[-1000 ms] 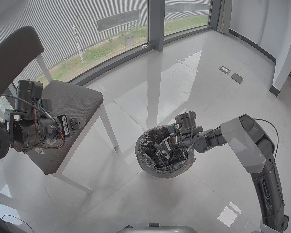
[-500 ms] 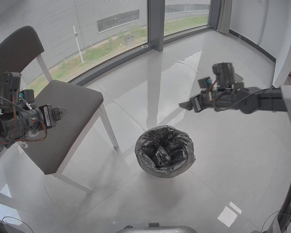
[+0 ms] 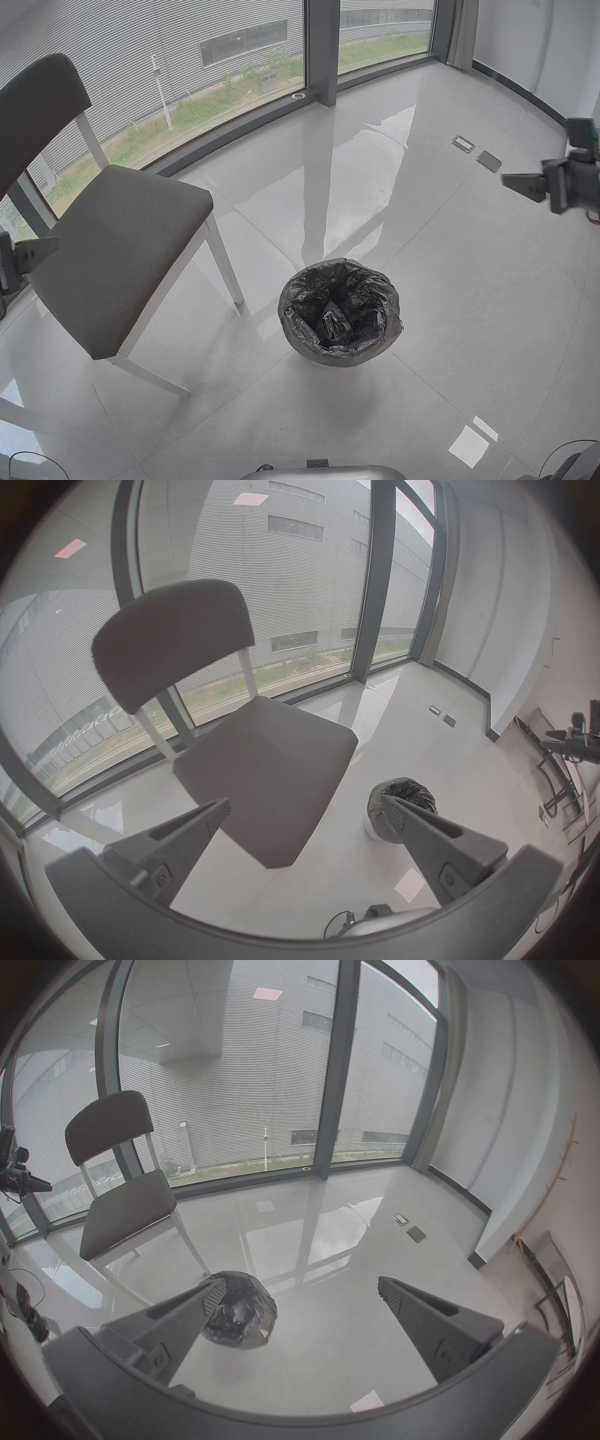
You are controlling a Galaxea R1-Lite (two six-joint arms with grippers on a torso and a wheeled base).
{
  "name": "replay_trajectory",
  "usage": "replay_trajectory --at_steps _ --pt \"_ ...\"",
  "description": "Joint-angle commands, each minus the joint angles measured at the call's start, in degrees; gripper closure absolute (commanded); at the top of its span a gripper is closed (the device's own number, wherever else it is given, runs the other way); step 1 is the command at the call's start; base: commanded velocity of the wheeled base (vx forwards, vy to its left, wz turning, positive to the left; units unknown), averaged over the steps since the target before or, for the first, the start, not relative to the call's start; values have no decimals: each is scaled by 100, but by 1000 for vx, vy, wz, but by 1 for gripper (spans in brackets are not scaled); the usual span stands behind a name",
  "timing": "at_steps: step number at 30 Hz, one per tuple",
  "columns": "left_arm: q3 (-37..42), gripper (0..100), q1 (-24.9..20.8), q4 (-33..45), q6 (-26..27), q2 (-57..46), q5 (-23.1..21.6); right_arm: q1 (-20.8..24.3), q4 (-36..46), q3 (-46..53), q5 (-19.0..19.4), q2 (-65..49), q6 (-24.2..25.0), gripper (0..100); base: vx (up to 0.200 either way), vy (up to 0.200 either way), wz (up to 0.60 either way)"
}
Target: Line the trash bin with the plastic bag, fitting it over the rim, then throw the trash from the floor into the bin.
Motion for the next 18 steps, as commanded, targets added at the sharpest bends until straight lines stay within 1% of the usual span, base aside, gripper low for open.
replay_trajectory --at_steps 1,2,4,5,6,7,8,10,11,13,18 --pt "-427 0 676 2543 137 -2767 162 -853 2531 1937 -557 -4845 207 0 0 0 0" --pt "-427 0 676 2561 128 -2776 162 -862 2557 1937 -557 -4880 207 0 0 0 0" --pt "-427 0 693 2833 110 -3013 162 -959 3023 2034 -575 -5337 242 0 0 0 0" --pt "-427 0 702 2877 110 -3039 162 -1003 3102 2025 -575 -5389 242 0 0 0 0" --pt "-436 0 720 2983 110 -3145 162 -1205 3445 1973 -575 -5539 242 0 0 0 0" --pt "-436 0 729 3009 110 -3171 162 -1284 3559 1955 -566 -5583 242 0 0 0 0" --pt "-436 0 737 3088 110 -3259 162 -1548 3928 1937 -504 -5767 225 0 0 0 0" --pt "-427 0 729 3132 110 -3329 162 -1688 4157 1946 -337 -5943 225 0 0 0 0" --pt "-392 0 729 3150 102 -3426 162 -1767 4341 2008 23 -6189 225 0 0 0 0" --pt "-383 0 720 3150 102 -3452 162 -1785 4359 2060 93 -6268 225 0 0 0 0" --pt "-164 0 702 3115 93 -3760 162 -1890 4183 2702 172 -6717 260 0 0 0 0"
